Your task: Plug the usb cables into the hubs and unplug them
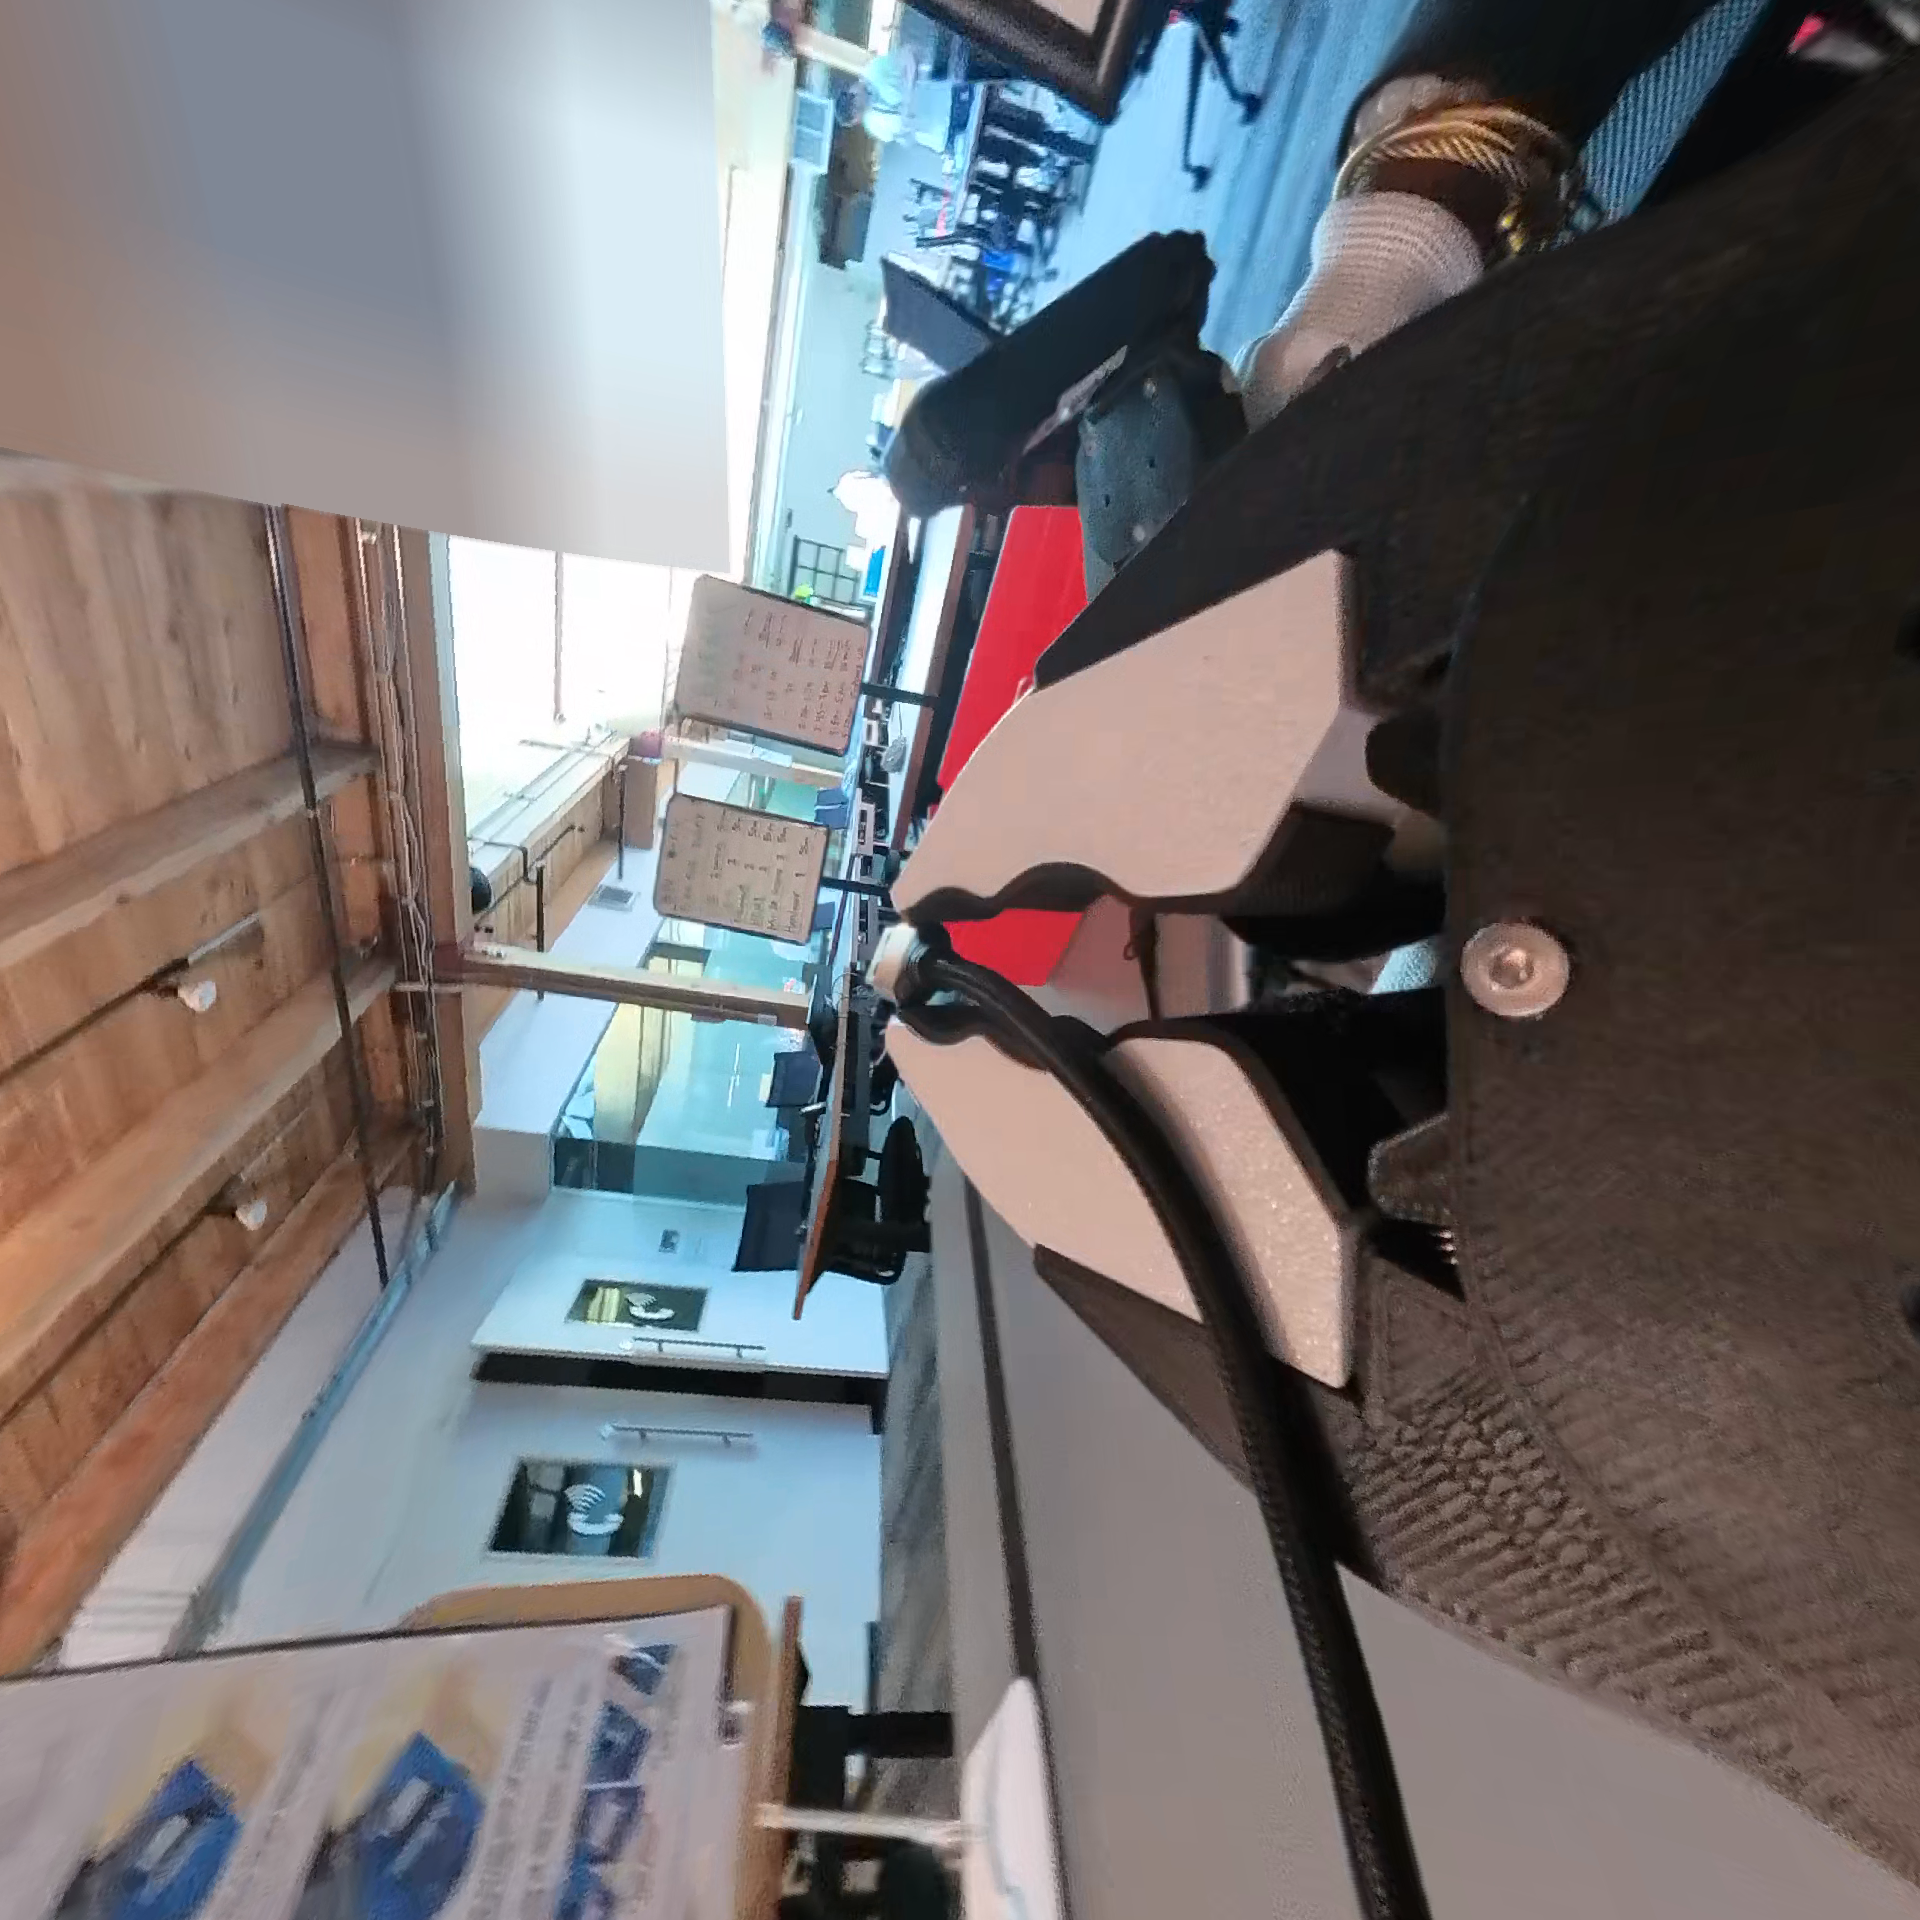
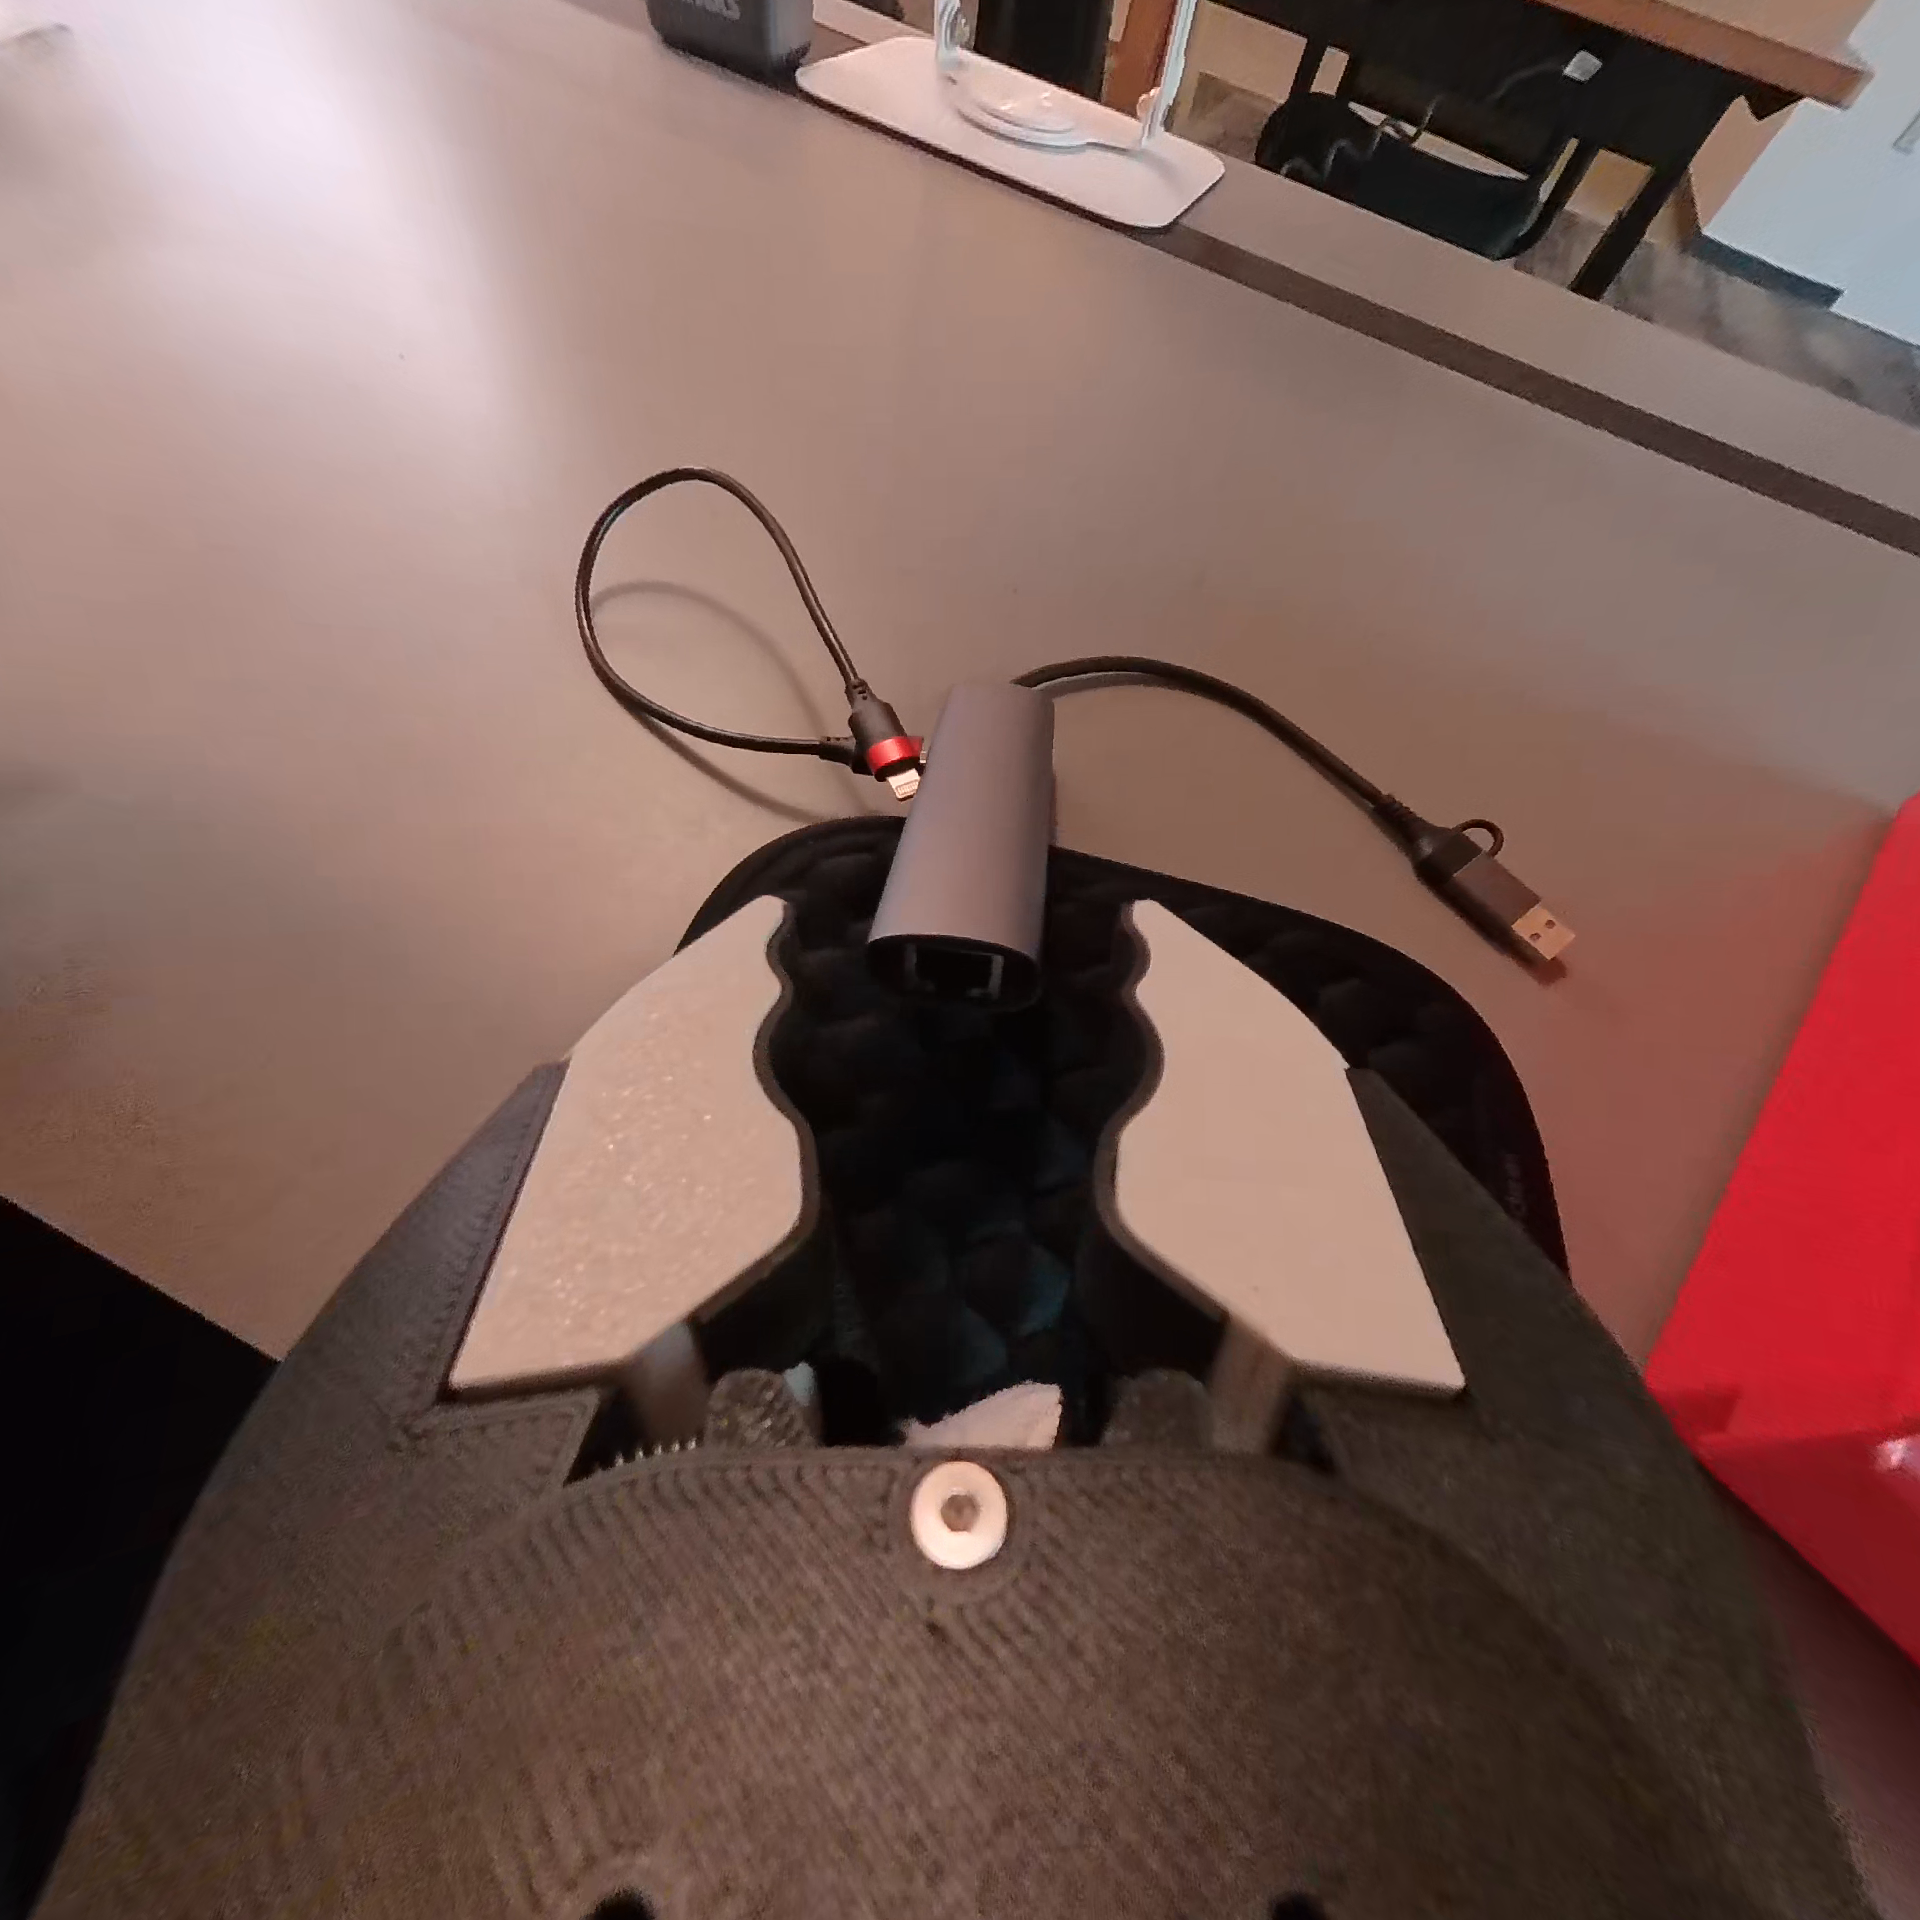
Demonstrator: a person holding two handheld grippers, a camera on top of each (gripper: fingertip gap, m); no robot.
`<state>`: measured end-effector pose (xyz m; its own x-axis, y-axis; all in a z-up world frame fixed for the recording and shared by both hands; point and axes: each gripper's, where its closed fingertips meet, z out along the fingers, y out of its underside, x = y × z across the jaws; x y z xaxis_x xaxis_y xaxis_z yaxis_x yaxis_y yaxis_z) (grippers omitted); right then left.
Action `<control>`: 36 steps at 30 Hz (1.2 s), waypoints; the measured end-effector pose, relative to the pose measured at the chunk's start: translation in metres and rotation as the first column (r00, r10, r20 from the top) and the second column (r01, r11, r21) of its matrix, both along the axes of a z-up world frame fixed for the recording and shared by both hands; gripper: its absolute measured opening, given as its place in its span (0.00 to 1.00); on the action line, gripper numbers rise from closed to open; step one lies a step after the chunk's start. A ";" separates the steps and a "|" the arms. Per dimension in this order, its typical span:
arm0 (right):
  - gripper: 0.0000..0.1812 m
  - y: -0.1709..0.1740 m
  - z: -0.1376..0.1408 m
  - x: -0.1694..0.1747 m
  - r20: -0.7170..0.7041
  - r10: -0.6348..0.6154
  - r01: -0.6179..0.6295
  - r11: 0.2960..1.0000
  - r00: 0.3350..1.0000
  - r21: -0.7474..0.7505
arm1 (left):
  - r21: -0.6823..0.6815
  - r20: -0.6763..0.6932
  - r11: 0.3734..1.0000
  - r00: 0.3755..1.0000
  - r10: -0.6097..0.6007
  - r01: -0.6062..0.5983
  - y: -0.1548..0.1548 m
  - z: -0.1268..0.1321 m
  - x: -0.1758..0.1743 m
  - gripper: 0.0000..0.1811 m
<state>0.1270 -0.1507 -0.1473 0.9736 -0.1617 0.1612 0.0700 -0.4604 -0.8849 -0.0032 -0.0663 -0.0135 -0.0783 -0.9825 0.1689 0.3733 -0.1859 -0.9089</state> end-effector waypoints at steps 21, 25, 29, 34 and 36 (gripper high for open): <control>0.18 0.022 0.026 -0.005 -0.142 0.022 -0.005 0.993 0.990 0.120 | 0.041 -0.231 0.999 0.973 -0.004 0.014 -0.036 -0.055 0.055 0.08; 0.18 0.019 0.025 -0.011 -0.169 0.052 -0.038 0.996 0.984 0.085 | 0.016 -0.243 0.999 0.970 -0.028 0.034 -0.038 -0.056 0.056 0.08; 0.18 0.002 -0.004 -0.015 -0.078 0.051 -0.059 0.992 0.996 -0.112 | -0.008 -0.207 0.999 0.977 -0.052 0.051 -0.037 -0.053 0.050 0.08; 0.21 -0.021 -0.017 -0.032 -0.147 0.152 -0.184 0.954 0.977 -0.235 | 0.001 -0.178 0.997 0.981 -0.079 0.080 -0.040 -0.050 0.046 0.08; 0.34 -0.028 -0.013 -0.040 -0.257 0.230 -0.296 0.919 0.939 -0.259 | -0.007 -0.170 0.996 0.981 -0.089 0.089 -0.040 -0.049 0.045 0.08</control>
<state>0.0874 -0.1790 -0.1607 0.9902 0.1272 -0.0578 0.0464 -0.6895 -0.7228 0.0420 -0.1066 -0.0629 -0.1354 -0.9730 0.1869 0.1953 -0.2111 -0.9578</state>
